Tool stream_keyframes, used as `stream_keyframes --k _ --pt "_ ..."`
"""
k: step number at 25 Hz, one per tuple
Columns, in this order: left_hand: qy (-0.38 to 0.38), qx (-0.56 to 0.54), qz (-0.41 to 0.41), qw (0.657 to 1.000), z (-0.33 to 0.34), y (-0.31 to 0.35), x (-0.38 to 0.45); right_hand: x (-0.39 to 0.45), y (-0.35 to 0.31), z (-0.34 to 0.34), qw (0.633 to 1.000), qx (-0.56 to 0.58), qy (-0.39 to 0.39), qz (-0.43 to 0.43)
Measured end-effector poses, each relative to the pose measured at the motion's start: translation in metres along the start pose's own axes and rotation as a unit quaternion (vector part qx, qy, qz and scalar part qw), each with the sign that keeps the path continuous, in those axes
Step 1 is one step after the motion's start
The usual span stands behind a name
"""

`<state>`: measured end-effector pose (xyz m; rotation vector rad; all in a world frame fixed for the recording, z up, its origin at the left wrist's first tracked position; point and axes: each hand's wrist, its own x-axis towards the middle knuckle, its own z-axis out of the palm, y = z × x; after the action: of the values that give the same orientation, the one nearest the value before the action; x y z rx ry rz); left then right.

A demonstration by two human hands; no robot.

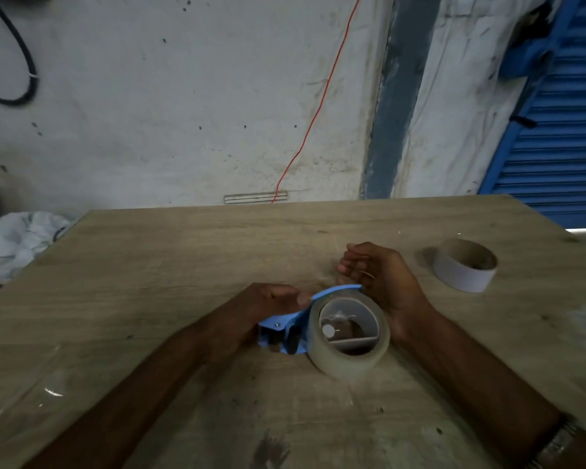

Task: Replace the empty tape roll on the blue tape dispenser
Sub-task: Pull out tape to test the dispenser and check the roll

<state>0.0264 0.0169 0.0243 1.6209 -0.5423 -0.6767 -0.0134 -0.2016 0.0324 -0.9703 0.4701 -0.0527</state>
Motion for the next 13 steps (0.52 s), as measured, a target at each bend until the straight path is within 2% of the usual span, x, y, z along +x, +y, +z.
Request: stream_keyframes --k 3,6,9,11,13 --pt "-0.056 -0.011 -0.023 0.998 -0.006 -0.002 0.002 0.002 0.002 0.001 0.998 -0.037 0.035 -0.033" --pt "-0.003 -0.033 -0.012 0.999 -0.004 -0.003 0.003 -0.005 -0.005 0.002 0.99 -0.127 0.046 -0.043" --pt "0.057 -0.072 0.024 0.995 -0.004 -0.007 0.007 -0.016 -0.01 0.003 0.969 -0.243 -0.01 -0.05" --pt "0.078 -0.097 0.04 0.991 -0.003 -0.007 0.008 -0.021 -0.001 0.007 0.946 -0.309 -0.041 -0.088" --pt "0.077 -0.112 0.048 0.99 -0.002 -0.005 0.004 -0.018 0.011 0.01 0.924 -0.348 -0.018 -0.157"
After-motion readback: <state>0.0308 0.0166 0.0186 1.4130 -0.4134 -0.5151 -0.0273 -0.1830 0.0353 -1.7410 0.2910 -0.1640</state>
